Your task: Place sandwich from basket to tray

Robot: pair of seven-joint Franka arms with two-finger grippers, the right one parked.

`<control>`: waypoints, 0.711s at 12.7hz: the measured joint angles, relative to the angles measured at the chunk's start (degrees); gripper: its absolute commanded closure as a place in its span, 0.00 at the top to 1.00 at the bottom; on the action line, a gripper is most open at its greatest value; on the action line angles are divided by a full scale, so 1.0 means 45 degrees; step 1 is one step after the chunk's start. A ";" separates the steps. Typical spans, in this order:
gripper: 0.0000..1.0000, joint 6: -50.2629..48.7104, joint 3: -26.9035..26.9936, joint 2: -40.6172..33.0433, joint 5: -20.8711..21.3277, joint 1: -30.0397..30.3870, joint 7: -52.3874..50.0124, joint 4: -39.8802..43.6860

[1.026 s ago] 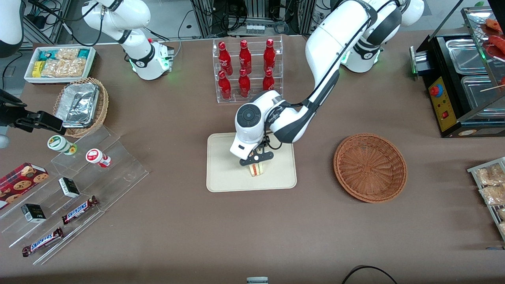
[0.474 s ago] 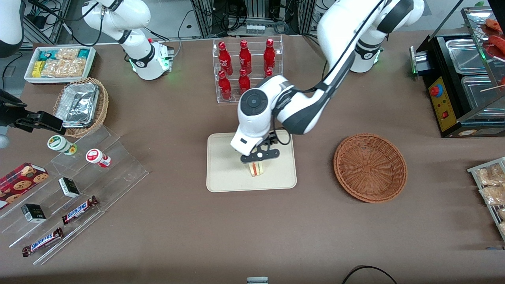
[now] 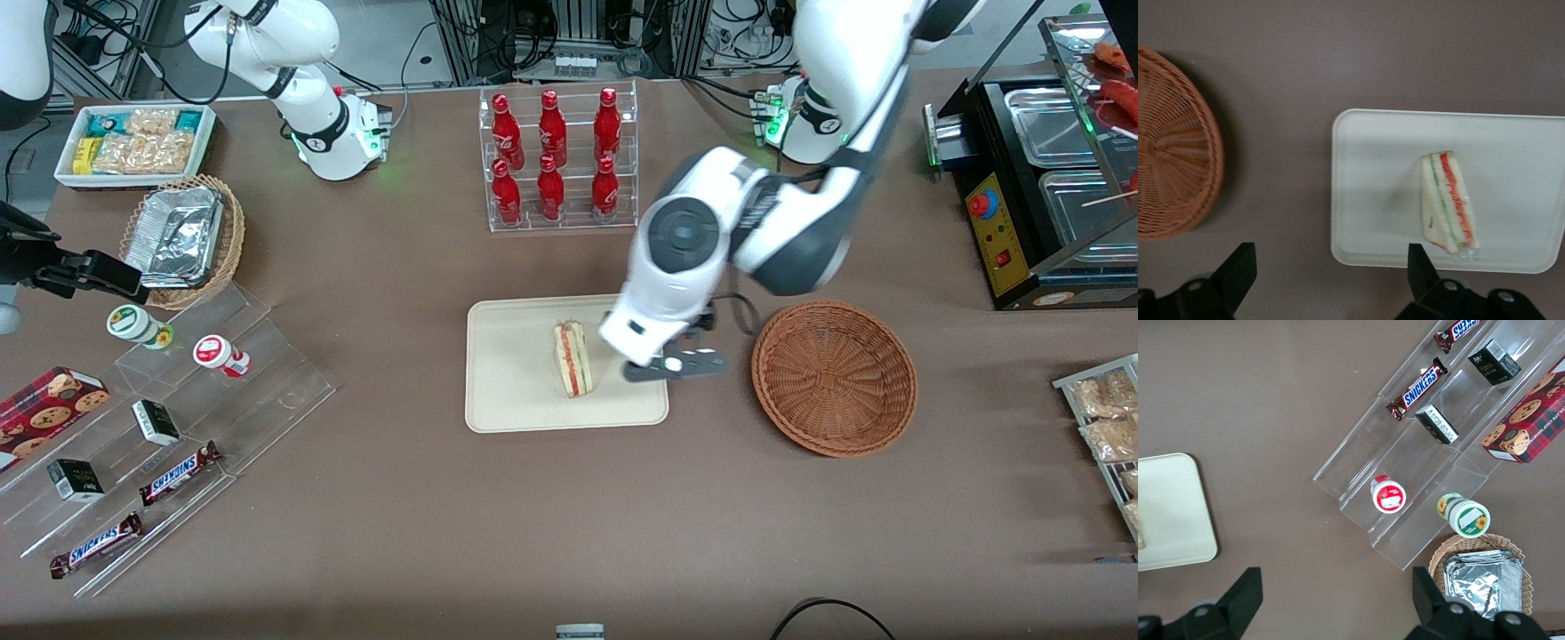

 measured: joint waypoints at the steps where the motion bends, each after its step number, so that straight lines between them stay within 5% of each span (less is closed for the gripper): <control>1: 1.00 -0.0374 0.0022 -0.0200 -0.0070 0.0462 0.0875 -0.0042; 9: 1.00 -0.1780 0.0096 -0.3280 -0.0442 0.4462 0.7026 -0.2532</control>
